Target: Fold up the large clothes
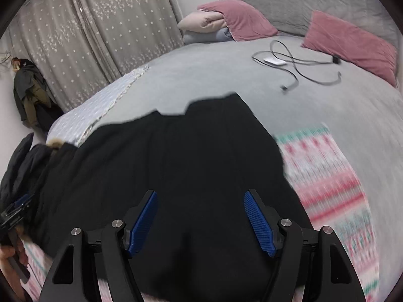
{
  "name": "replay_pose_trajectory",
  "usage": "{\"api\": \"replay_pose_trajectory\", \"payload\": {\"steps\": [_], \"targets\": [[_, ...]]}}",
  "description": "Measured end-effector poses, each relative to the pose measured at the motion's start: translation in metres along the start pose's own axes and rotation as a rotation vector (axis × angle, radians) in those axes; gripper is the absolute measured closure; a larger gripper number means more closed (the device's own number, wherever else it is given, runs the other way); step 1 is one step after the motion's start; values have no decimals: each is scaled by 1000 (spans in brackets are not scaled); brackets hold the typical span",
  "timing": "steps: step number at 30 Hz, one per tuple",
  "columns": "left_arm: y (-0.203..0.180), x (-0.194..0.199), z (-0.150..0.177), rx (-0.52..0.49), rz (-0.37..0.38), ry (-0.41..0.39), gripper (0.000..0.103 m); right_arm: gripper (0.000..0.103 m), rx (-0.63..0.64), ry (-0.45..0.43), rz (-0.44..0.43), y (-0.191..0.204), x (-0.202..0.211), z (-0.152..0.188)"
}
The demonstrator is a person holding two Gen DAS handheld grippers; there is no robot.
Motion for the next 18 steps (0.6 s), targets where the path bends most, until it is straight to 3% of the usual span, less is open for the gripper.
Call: {"api": "replay_pose_trajectory", "payload": {"steps": [2, 4, 6, 12, 18], "targets": [[13, 4, 19, -14, -49, 37, 23, 54, -24, 30, 13, -12, 6, 16], [24, 3, 29, -40, -71, 78, 23, 61, -49, 50, 31, -23, 4, 26], [26, 7, 38, -67, -58, 76, 23, 63, -39, 38, 49, -26, 6, 33], [14, 9, 59, -227, -150, 47, 23, 64, -80, 20, 102, -26, -1, 42], [30, -5, 54, -141, -131, 63, 23, 64, 22, 12, 243, -35, -19, 45]]}}
Point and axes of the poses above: each gripper's, at about its wrist camera, not at the fingertips, and x roughly against the way its jaws point, y to its left, z to its underside, the point moved 3 cm from there along -x, roughly the way its jaws point, and after that the axes turned 9 degrees about -y, right-handed, at the moved point
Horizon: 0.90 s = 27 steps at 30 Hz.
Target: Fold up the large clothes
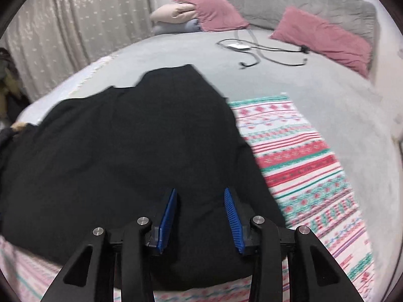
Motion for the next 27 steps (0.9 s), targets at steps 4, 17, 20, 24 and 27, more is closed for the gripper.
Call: {"api": "replay_pose_trajectory", "payload": {"steps": [4, 17, 20, 24, 27], "targets": [[0, -10, -2, -9, 7, -4, 23, 56, -29, -28, 33, -10, -16, 10], [7, 67, -3, 105, 177, -30, 23, 43, -238, -38, -87, -9, 81, 1], [6, 67, 7, 126, 205, -7, 23, 43, -320, 31, -161, -8, 97, 22], [22, 45, 22, 228, 232, 52, 23, 43, -333, 41, -230, 18, 102, 42], [23, 40, 23, 249, 240, 51, 23, 43, -162, 15, -231, 67, 93, 40]]}}
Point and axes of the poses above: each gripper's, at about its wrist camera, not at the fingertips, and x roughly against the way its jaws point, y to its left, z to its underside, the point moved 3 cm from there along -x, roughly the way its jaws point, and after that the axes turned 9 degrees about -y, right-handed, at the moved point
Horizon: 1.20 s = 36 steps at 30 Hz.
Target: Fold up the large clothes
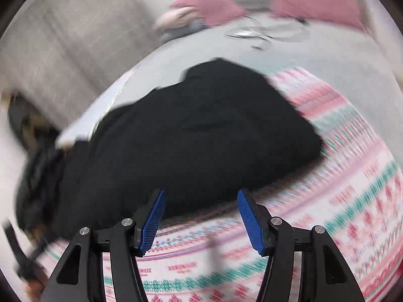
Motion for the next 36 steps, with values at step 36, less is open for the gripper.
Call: {"api": "replay_pose_trajectory", "payload": {"steps": [36], "targets": [[-118, -32, -68, -122, 169, -7, 14, 24, -46, -24, -109, 32, -20, -16]]}}
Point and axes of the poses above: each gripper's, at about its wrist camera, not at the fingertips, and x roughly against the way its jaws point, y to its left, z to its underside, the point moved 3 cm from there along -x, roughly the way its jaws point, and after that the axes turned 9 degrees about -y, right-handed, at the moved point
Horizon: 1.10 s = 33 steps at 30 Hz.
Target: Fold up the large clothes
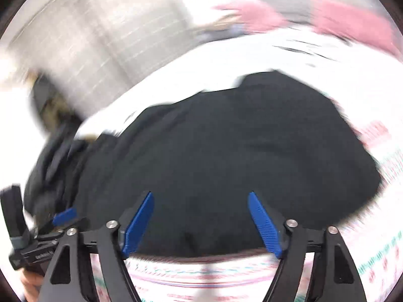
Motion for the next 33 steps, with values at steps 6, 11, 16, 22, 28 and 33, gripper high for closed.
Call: {"api": "replay_pose_trajectory", "payload": {"steps": [6, 11, 16, 22, 28, 33], "targets": [[-11, -77, -51, 9, -33, 101, 14, 24, -461, 77, 29, -107, 20, 9], [-14, -128, -97, -6, -91, 104, 14, 23, -727, 55, 34, -156, 23, 24], [8, -188, -112, -9, -272, 176, 13, 23, -803, 60, -9, -164, 22, 29], [38, -219, -86, 112, -268, 211, 5, 23, -774, 74, 51, -170, 10, 23], [45, -188, -91, 163, -207, 211, 7, 23, -769, 56, 55, -169, 8, 28], [32, -133, -81, 134, -159, 151, 7, 23, -803, 40, 28, -175, 8, 30]]}}
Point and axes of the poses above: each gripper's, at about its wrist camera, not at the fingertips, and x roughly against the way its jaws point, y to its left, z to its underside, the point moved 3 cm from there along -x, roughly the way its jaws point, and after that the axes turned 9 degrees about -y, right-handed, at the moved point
